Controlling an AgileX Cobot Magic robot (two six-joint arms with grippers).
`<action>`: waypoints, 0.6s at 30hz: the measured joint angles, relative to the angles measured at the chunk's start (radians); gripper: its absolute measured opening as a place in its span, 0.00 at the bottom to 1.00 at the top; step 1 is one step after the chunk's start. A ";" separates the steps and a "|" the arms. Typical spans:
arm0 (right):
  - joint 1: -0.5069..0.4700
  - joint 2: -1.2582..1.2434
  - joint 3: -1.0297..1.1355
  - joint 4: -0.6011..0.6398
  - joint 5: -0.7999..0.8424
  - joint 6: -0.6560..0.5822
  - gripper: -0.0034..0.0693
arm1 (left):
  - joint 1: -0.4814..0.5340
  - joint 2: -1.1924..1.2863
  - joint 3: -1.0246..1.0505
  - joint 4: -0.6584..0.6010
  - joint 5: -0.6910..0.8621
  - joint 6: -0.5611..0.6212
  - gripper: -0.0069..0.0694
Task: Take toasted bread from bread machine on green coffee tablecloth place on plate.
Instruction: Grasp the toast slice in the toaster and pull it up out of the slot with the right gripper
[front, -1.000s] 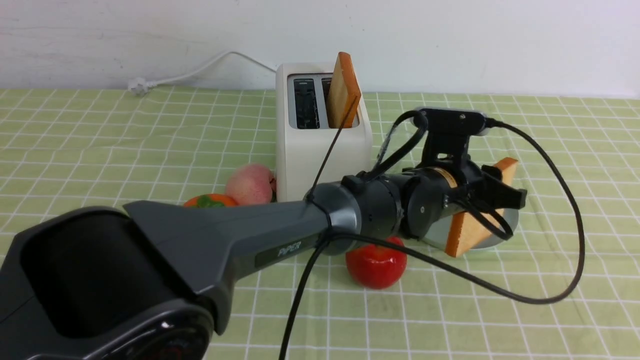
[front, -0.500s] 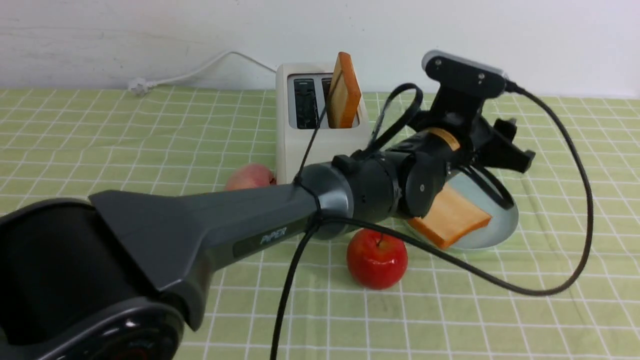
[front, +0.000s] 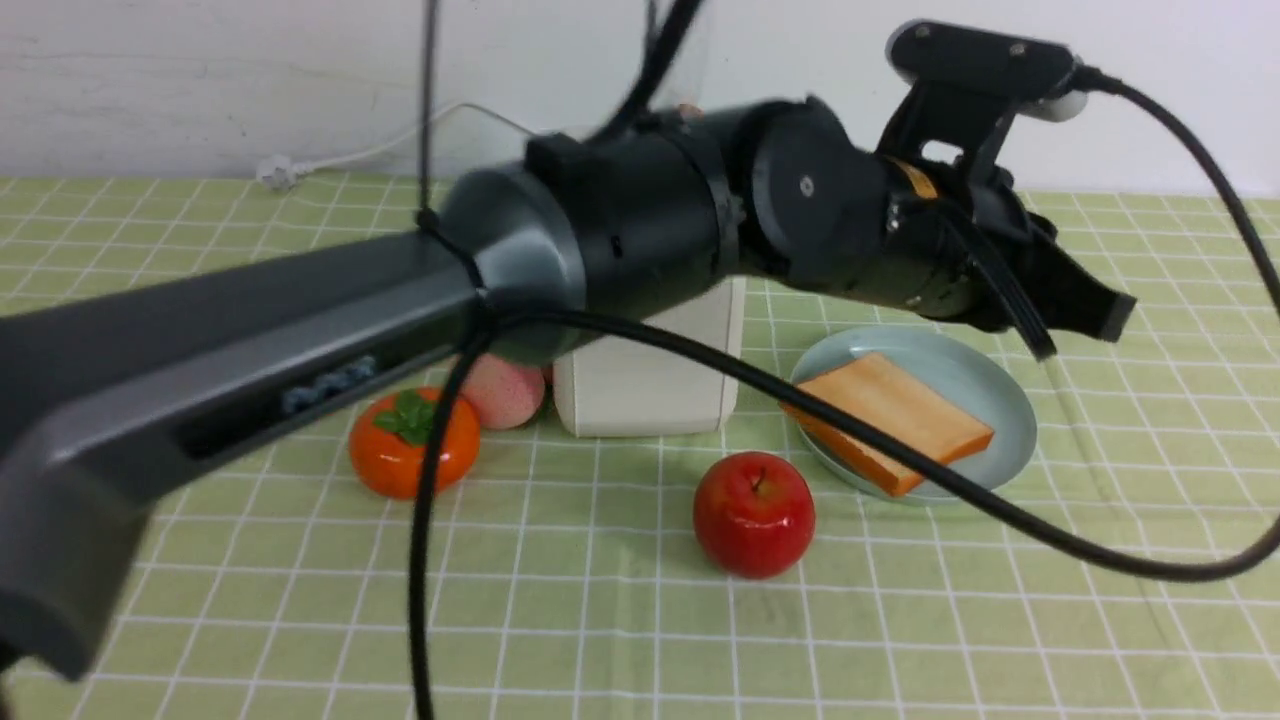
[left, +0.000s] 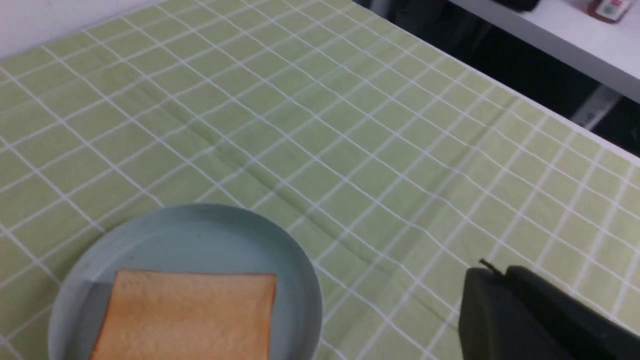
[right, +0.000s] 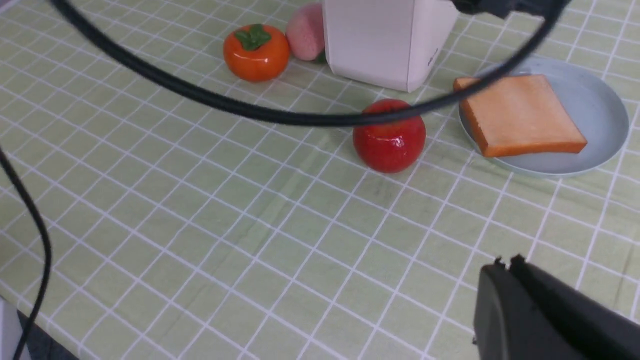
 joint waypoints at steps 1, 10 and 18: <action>0.000 0.002 0.000 0.000 0.000 0.000 0.05 | 0.000 -0.031 0.001 0.017 0.038 -0.021 0.07; 0.000 0.066 0.000 0.000 -0.010 0.000 0.05 | 0.000 -0.369 0.258 0.421 0.099 -0.401 0.07; 0.000 0.278 0.000 0.000 -0.140 -0.010 0.05 | 0.000 -0.840 0.724 0.742 -0.037 -0.787 0.07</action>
